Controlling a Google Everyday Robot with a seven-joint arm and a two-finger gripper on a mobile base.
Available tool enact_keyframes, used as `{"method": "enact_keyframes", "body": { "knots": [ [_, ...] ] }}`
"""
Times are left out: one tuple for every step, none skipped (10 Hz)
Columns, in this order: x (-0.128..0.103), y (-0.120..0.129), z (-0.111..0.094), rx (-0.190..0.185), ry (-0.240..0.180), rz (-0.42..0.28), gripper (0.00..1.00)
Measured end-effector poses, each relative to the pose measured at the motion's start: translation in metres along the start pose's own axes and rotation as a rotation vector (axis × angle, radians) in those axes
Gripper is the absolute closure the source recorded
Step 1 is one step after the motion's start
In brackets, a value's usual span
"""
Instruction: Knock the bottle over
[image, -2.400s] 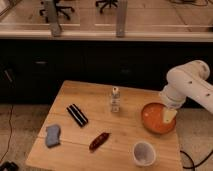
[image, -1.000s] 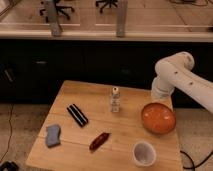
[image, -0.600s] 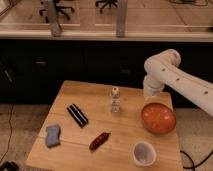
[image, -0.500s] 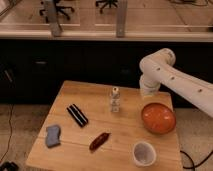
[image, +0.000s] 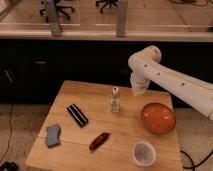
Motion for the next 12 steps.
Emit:
{"method": "enact_keyframes", "body": {
  "knots": [
    [-0.005, -0.004, 0.003, -0.005, -0.001, -0.011, 0.98],
    [-0.010, -0.008, 0.007, -0.012, 0.002, -0.024, 0.98],
    [-0.014, -0.011, 0.011, -0.020, 0.007, -0.035, 0.98],
    [-0.022, -0.015, 0.014, -0.026, 0.007, -0.051, 0.98],
    [-0.029, -0.018, 0.017, -0.033, 0.008, -0.068, 0.98],
    [-0.031, -0.018, 0.018, -0.037, 0.009, -0.075, 0.98],
    [-0.031, -0.017, 0.021, -0.042, 0.011, -0.078, 0.98],
    [-0.037, -0.017, 0.023, -0.045, 0.011, -0.092, 0.98],
    [-0.042, -0.018, 0.024, -0.046, 0.011, -0.097, 0.98],
    [-0.051, -0.020, 0.025, -0.047, 0.011, -0.105, 0.98],
    [-0.053, -0.020, 0.027, -0.048, 0.011, -0.110, 0.98],
    [-0.051, -0.020, 0.028, -0.049, 0.010, -0.115, 0.98]
  ]
}}
